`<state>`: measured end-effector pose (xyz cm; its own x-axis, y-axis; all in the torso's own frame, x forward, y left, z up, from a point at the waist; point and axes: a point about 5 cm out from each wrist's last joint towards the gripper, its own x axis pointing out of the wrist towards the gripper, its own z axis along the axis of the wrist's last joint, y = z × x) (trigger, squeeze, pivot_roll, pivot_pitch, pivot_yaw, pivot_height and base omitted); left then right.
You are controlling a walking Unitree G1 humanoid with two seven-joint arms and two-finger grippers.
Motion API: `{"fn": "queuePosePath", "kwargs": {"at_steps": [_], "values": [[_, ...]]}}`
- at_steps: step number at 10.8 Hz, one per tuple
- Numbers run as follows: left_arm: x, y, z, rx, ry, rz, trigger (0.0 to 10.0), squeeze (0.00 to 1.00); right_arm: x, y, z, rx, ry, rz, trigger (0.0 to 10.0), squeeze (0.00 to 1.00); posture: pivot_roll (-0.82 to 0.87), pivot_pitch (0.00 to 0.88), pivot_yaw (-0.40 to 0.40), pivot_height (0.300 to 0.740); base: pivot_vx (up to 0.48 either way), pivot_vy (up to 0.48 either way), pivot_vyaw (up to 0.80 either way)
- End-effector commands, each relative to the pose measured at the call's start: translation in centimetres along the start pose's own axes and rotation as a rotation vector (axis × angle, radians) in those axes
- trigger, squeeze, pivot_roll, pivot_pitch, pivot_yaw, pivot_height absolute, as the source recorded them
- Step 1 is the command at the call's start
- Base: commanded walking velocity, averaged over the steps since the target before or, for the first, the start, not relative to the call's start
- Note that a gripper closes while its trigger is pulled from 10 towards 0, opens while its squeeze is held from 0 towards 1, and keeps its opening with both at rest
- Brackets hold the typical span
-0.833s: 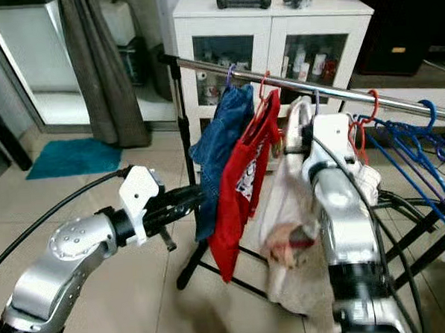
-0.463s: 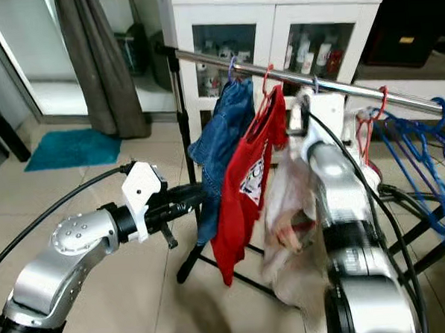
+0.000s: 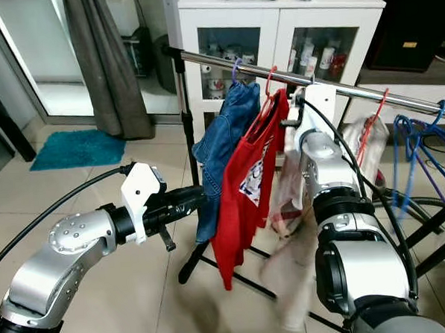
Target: Hang hanger
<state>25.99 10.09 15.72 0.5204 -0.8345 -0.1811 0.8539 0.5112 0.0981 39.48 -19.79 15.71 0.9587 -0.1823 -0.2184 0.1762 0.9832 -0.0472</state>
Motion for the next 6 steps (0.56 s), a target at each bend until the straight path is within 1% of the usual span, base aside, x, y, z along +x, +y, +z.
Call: {"fn": "queuePosePath", "kwargs": {"at_steps": [1,3,4,5,6], "values": [[-0.2,-0.2,0.2,0.011,0.000,-0.010,10.0,0.00,0.1,0.0,-1.3,0.018,0.071,0.001,10.0,0.00,0.09,0.000,-0.002,0.740,0.000,0.000,0.00],[-0.1,-0.2,0.1,0.015,0.012,-0.019,10.0,0.00,-0.1,0.6,-2.9,0.025,0.161,0.037,10.0,0.00,0.09,0.000,0.001,0.740,0.000,0.000,0.00],[-0.1,-0.2,0.2,0.016,0.013,-0.021,10.0,0.00,-0.1,0.8,-3.1,0.043,0.163,0.044,10.0,0.00,0.09,0.000,0.001,0.740,0.000,0.000,0.00],[0.0,-0.2,0.3,0.017,0.009,-0.020,10.0,0.00,0.0,1.1,-2.6,0.101,0.117,0.073,10.0,0.00,0.09,0.000,0.001,0.740,0.000,0.000,0.00],[0.0,-0.3,0.3,0.019,0.007,-0.018,10.0,0.00,-0.1,1.1,-2.0,0.134,0.039,0.088,10.0,0.00,0.09,0.000,-0.003,0.740,0.000,0.000,0.00]]}}
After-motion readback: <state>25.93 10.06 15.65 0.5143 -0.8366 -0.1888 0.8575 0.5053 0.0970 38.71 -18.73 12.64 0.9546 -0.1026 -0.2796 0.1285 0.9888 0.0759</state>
